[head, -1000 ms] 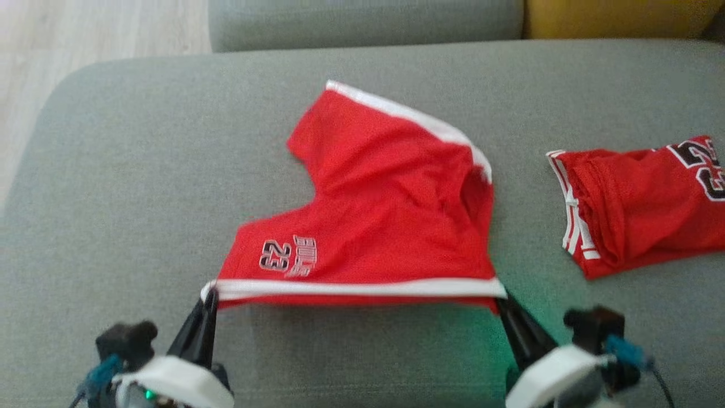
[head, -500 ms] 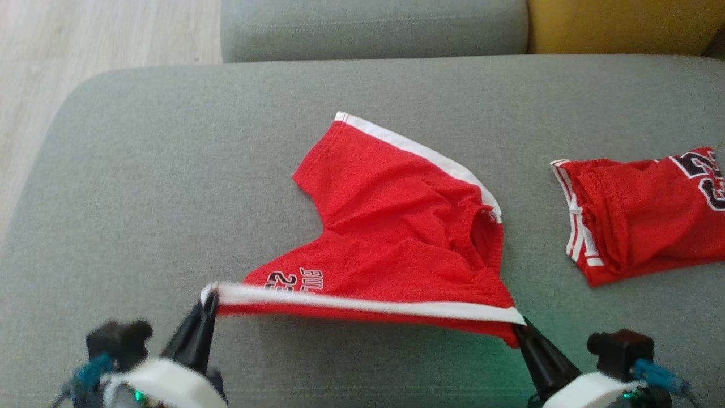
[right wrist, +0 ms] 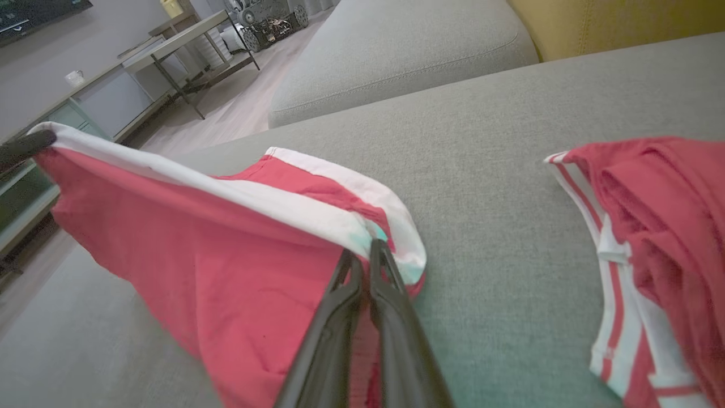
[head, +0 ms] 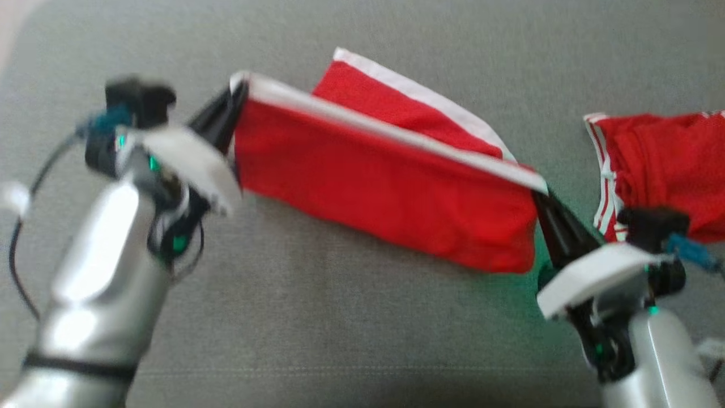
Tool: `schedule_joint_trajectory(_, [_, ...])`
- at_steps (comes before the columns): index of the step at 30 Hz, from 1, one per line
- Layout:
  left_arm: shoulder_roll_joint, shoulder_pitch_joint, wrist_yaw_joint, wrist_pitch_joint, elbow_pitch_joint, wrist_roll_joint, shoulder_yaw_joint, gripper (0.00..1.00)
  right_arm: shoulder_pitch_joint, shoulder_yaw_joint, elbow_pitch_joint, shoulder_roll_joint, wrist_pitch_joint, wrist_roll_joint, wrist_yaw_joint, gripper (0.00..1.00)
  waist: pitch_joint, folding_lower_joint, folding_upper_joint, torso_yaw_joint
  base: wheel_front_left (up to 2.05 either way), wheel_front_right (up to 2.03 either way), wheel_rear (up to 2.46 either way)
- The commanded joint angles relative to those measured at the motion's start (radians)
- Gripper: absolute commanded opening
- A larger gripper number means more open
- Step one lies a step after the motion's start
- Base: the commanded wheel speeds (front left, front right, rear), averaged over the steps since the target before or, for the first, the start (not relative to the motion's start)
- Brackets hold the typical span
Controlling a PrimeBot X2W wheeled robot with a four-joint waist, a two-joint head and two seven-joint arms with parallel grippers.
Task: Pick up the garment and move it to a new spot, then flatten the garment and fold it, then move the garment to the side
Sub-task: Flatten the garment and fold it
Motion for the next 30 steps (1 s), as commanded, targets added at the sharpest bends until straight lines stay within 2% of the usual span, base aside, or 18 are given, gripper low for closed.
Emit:
schedule_joint_trajectory(1, [0.024, -0.096, -0.008, -0.005, 0.025, -0.008, 0.034, 0.00, -0.048, 0.021, -0.016, -0.007, -0.006, 0.004, -0.001, 0.00, 0.049, 0.0000, 0.0000, -0.032, 0.00, 0.00, 0.00])
schedule_joint_trajectory(8, [0.013, -0.360, -0.028, -0.072, 0.323, -0.063, -0.051, 0.00, -0.199, 0.100, 0.088, -0.007, -0.046, 0.063, -0.001, 0.00, 0.138, 0.0000, 0.0000, -0.127, 0.00, 0.00, 0.00])
schedule_joint_trajectory(16, [0.077, -0.500, -0.028, -0.101, 0.490, -0.186, -0.202, 0.00, -0.312, 0.194, 0.178, -0.007, -0.133, 0.143, -0.001, 0.00, 0.215, 0.0000, 0.0000, -0.227, 0.00, 0.00, 0.00])
schedule_joint_trajectory(17, [0.083, -0.508, -0.028, -0.097, 0.510, -0.201, -0.214, 0.00, -0.321, 0.205, 0.189, -0.007, -0.142, 0.150, -0.001, 0.16, 0.221, 0.0000, 0.0000, -0.234, 0.00, 0.00, 0.00])
schedule_joint_trajectory(18, [0.087, -0.516, -0.028, -0.094, 0.527, -0.217, -0.224, 0.28, -0.328, 0.215, 0.199, -0.007, -0.148, 0.155, -0.001, 0.50, 0.226, 0.0000, 0.0000, -0.239, 0.00, 0.00, 0.00])
schedule_joint_trajectory(19, [0.090, -0.522, -0.028, -0.092, 0.542, -0.233, -0.234, 0.64, -0.334, 0.223, 0.209, -0.007, -0.154, 0.161, -0.001, 1.00, 0.229, 0.0000, 0.0000, -0.241, 0.00, 0.00, 0.00])
schedule_joint_trajectory(20, [0.093, -0.526, -0.028, -0.091, 0.554, -0.246, -0.246, 1.00, -0.339, 0.231, 0.217, -0.007, -0.161, 0.166, -0.001, 1.00, 0.230, 0.0000, 0.0000, -0.243, 0.00, 0.00, 0.00])
schedule_joint_trajectory(24, [0.099, -0.533, -0.028, -0.114, 0.582, -0.298, -0.277, 1.00, -0.352, 0.256, 0.228, -0.007, -0.193, 0.160, -0.001, 1.00, 0.225, 0.0000, 0.0000, -0.230, 0.00, 0.00, 0.00])
schedule_joint_trajectory(30, [0.092, -0.522, -0.028, -0.261, 0.621, -0.323, -0.273, 1.00, -0.333, 0.237, 0.164, -0.007, -0.235, 0.038, -0.001, 1.00, 0.183, 0.0000, 0.0000, -0.175, 0.00, 0.00, 0.00])
